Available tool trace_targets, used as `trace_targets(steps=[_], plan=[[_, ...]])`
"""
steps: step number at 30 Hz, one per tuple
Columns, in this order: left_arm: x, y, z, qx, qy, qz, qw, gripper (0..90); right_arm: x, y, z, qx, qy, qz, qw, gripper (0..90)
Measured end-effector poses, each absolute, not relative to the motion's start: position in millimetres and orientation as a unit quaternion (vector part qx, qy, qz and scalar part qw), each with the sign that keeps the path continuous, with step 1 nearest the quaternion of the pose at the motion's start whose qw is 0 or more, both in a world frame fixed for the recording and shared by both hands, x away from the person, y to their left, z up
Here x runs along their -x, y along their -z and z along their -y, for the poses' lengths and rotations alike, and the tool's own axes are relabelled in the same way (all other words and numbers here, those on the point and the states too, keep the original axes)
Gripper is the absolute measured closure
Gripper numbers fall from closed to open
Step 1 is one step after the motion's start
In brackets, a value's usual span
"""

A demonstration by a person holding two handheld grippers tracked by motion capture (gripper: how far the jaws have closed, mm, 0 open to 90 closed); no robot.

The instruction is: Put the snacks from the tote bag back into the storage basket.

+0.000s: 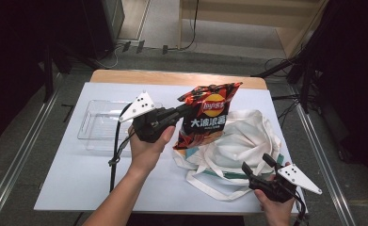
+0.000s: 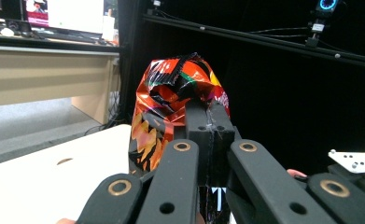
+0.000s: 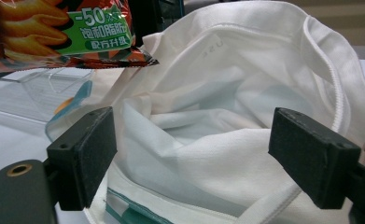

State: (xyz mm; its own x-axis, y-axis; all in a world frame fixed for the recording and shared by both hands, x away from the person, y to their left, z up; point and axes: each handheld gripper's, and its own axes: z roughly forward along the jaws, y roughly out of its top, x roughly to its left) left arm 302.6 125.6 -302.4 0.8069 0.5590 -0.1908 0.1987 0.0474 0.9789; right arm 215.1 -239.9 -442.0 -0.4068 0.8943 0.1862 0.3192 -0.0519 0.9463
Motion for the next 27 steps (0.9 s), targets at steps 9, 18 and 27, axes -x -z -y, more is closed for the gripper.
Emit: trace_targets(steps=[9,18,27], plan=[[-307,298,-147,-0.67,-0.148,-0.29,0.667,90.0,-215,444,239,-0.47,-0.547,-0.644,0.255,15.2],[-314,302,-169,-0.669,-0.161,-0.305,0.659,90.0,-216,445,238,-0.471,-0.541,-0.647,0.257,15.4],[-318,304,-188,-0.664,-0.173,-0.321,0.653,90.0,-216,446,234,-0.471,-0.537,-0.652,0.255,15.5]])
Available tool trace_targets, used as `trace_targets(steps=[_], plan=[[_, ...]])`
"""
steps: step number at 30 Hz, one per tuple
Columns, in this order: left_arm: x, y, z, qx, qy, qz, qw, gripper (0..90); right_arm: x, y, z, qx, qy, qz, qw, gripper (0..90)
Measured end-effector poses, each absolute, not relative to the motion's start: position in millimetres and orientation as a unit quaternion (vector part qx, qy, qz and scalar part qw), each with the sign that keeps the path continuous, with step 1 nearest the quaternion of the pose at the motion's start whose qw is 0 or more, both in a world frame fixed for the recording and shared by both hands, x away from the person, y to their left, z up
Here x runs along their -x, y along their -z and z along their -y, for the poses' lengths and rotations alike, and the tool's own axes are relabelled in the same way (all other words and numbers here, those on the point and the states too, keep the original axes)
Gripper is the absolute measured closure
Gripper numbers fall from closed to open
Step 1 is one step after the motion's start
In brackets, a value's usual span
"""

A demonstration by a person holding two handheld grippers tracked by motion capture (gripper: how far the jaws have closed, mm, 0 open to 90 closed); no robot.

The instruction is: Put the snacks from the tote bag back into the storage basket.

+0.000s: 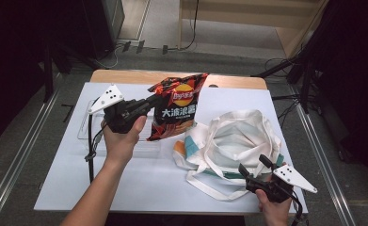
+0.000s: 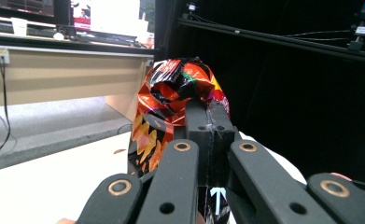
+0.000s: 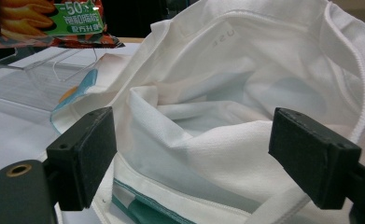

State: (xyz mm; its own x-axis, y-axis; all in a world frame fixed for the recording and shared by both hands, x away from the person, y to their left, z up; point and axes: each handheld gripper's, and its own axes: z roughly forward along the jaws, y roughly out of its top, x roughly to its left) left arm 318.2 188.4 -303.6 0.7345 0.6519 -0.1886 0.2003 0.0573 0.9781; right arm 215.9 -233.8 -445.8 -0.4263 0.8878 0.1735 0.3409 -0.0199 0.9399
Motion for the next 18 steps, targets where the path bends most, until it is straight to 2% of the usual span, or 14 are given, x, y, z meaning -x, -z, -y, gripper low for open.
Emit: trace_targets(steps=[18], plan=[[-321,297,-229,-0.645,-0.199,-0.342,0.654,90.0,-218,449,230,-0.475,-0.525,-0.66,0.253,15.8]])
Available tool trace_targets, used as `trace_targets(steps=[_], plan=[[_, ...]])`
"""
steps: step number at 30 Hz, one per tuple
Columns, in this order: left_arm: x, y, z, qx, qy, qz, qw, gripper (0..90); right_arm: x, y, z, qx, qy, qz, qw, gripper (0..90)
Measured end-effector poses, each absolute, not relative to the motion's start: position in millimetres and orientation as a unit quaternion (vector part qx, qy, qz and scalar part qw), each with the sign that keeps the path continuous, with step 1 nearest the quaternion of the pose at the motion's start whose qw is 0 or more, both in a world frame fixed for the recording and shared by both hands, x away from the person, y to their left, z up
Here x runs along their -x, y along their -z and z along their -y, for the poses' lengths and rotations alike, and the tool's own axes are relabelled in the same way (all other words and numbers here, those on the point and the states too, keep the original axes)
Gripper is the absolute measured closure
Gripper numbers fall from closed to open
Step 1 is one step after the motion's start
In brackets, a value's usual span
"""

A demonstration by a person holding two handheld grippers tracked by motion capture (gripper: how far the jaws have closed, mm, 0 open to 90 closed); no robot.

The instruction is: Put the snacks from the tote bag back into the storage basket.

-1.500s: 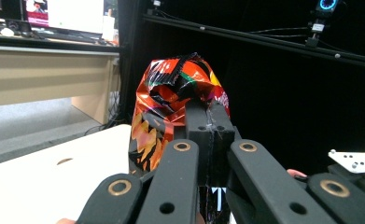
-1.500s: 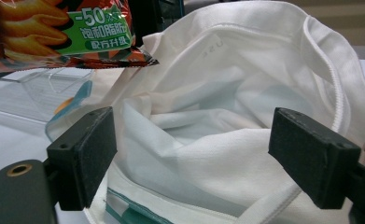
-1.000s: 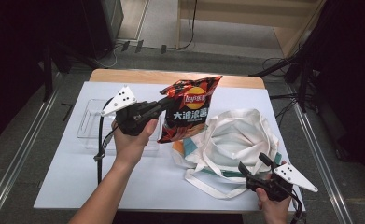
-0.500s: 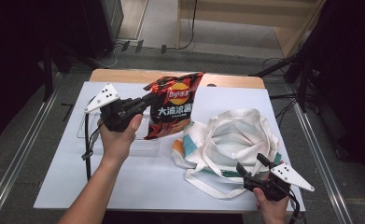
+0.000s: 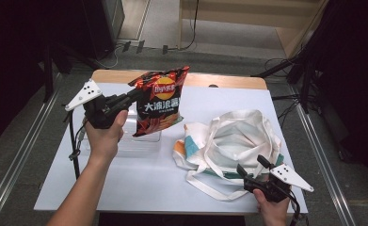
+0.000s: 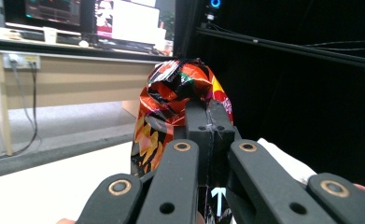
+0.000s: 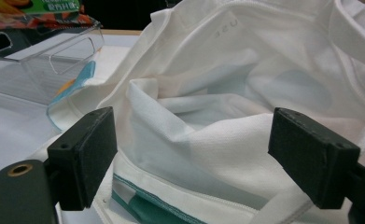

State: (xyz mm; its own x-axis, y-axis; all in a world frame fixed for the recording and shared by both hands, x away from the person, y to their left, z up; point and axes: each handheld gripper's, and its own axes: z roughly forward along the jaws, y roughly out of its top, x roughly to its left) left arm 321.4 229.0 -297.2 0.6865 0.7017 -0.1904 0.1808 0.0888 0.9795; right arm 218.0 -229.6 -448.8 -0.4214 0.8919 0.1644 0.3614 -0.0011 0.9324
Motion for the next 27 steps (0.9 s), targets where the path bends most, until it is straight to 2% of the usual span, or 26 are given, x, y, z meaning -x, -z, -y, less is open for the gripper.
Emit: trace_targets(steps=[27], plan=[[-328,297,-279,-0.626,-0.239,-0.375,0.641,90.0,-220,452,226,-0.479,-0.517,-0.665,0.247,16.5]])
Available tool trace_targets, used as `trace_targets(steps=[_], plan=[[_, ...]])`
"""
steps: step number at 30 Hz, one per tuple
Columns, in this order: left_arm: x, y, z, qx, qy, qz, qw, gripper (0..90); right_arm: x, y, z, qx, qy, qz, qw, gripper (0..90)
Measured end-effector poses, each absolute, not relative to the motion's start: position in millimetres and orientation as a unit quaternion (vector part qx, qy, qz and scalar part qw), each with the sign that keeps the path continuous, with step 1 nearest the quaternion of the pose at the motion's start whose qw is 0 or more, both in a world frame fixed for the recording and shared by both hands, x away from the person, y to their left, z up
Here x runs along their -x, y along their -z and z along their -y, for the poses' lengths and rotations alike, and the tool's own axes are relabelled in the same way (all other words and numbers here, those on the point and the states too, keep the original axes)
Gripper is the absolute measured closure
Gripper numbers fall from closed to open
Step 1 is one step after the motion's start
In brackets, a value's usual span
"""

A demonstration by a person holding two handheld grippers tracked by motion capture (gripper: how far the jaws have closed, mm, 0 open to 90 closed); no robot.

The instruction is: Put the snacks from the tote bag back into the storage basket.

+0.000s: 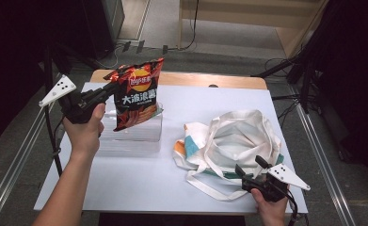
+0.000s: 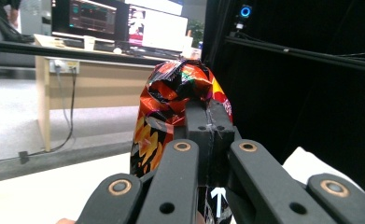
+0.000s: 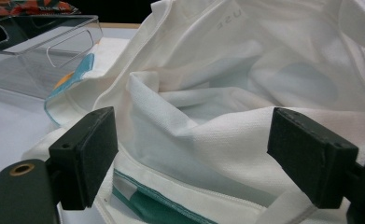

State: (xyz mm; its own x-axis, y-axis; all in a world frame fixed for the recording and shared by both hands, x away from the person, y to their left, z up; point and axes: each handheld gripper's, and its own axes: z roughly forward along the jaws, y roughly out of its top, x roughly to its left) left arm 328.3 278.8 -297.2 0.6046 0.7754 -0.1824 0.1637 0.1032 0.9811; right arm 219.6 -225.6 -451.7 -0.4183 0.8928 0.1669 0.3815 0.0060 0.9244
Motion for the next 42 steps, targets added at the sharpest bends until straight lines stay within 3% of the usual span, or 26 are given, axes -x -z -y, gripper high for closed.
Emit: trace_targets(steps=[20,21,25,30,33,35,40,42], plan=[[-354,369,-309,-0.641,-0.199,-0.429,0.604,90.0,-220,455,224,-0.483,-0.512,-0.666,0.246,17.4],[-352,371,-309,-0.64,-0.202,-0.437,0.599,88.4,-220,455,224,-0.483,-0.512,-0.666,0.246,17.5],[-346,380,-305,-0.647,-0.198,-0.467,0.569,65.6,-220,455,223,-0.484,-0.511,-0.667,0.244,17.5],[-332,394,-294,-0.665,-0.202,-0.488,0.528,50.6,-221,456,222,-0.484,-0.51,-0.668,0.244,17.6],[-326,402,-288,-0.67,-0.209,-0.509,0.498,46.7,-221,456,221,-0.484,-0.508,-0.669,0.243,17.6],[-323,406,-286,-0.671,-0.221,-0.513,0.487,52.6,-221,456,220,-0.483,-0.507,-0.671,0.244,17.7],[-322,408,-291,-0.668,-0.226,-0.521,0.48,80.3,-220,456,220,-0.485,-0.505,-0.671,0.244,18.0],[-325,406,-294,-0.674,-0.225,-0.52,0.474,86.5,-220,456,220,-0.485,-0.505,-0.671,0.244,18.2]])
